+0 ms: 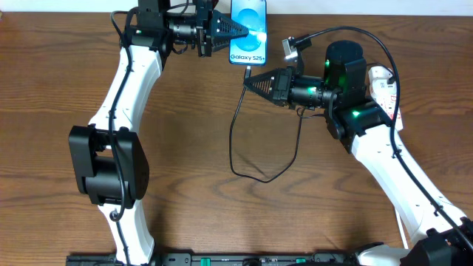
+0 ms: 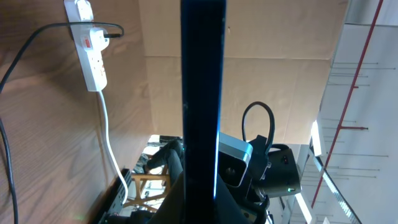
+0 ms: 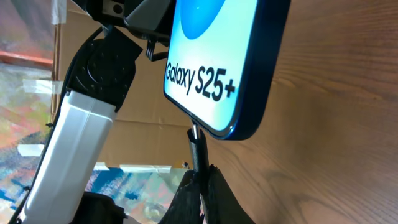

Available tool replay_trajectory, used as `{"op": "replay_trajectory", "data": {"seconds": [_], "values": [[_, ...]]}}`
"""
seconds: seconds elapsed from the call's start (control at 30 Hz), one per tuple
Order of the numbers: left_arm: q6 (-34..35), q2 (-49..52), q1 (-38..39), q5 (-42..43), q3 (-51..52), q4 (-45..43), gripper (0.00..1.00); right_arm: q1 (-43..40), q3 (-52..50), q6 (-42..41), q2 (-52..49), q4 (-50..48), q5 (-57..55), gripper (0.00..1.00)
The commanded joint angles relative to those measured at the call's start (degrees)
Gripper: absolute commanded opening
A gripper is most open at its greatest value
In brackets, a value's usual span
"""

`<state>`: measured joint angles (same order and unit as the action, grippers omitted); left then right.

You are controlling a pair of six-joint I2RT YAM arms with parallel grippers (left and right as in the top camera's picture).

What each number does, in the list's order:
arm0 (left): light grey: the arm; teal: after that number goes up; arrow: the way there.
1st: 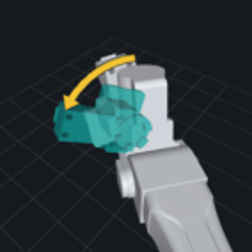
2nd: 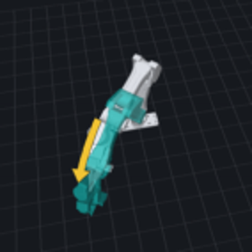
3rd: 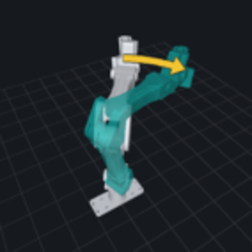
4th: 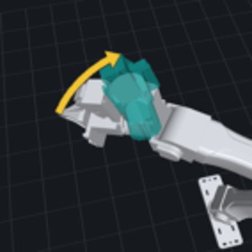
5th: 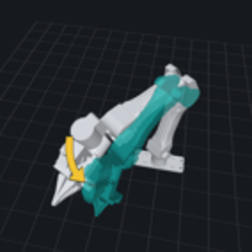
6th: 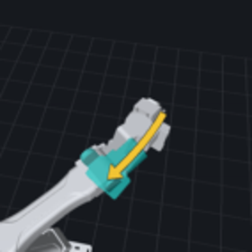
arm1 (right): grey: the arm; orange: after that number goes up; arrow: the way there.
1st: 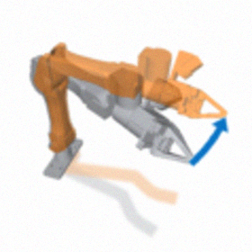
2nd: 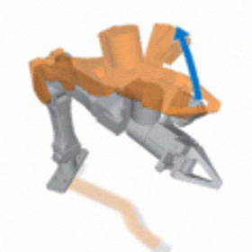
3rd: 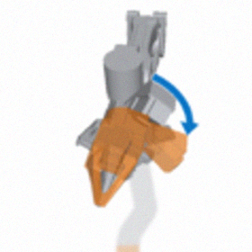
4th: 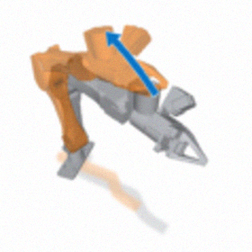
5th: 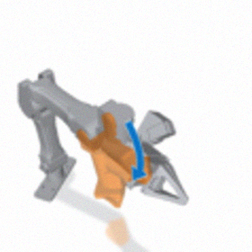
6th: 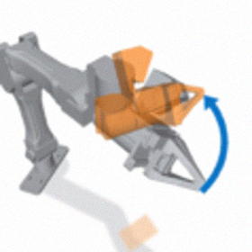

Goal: Plug charger to phone and switch on socket
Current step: 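Align the plug under the phone's bottom port with the right gripper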

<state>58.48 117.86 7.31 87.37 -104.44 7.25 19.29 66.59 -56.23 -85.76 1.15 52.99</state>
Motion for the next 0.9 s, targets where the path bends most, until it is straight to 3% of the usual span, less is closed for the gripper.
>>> {"op": "replay_trajectory", "data": {"seconds": [0.0,0.87], "values": [[-0.5,-1.5,0.2,2.7,-0.9,-0.5,0.07,-0.2,0.2,-0.6,0.5,-0.1,-0.2,0.01],[-0.6,-1.5,0.2,2.7,-0.9,-0.5,0.07,-0.1,0.2,-2.7,0.3,-0.6,-1.0,0.01]]}}
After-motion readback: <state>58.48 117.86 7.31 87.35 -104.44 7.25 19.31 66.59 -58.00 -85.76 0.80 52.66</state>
